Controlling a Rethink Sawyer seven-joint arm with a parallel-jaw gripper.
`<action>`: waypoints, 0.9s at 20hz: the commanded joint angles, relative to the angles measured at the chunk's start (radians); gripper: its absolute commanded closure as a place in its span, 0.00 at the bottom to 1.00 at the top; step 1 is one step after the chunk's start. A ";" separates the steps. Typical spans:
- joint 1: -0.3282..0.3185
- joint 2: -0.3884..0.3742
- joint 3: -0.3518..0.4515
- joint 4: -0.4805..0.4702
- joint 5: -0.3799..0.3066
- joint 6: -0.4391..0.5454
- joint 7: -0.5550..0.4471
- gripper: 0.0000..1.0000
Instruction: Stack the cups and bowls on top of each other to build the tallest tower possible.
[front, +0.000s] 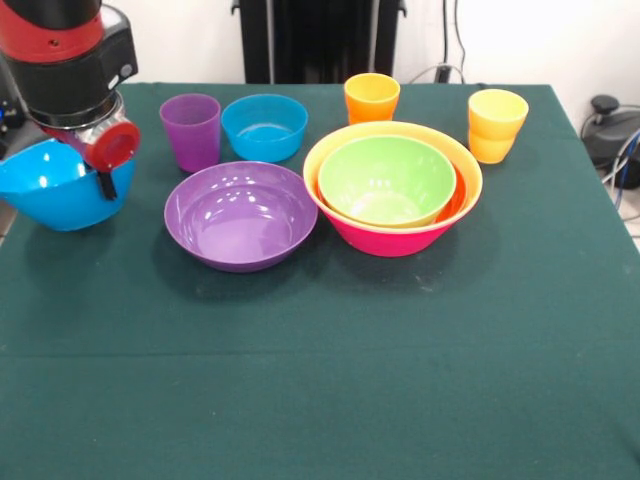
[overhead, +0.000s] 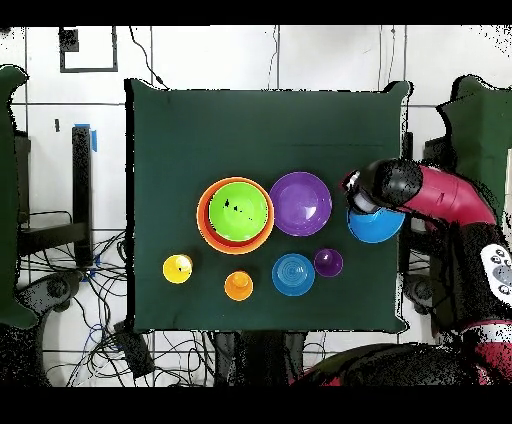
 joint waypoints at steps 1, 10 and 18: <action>0.028 0.003 0.086 -0.050 -0.003 0.096 -0.186 1.00; 0.029 -0.022 0.089 -0.032 0.006 0.116 -0.191 1.00; 0.044 -0.048 0.096 -0.059 0.024 0.200 -0.187 1.00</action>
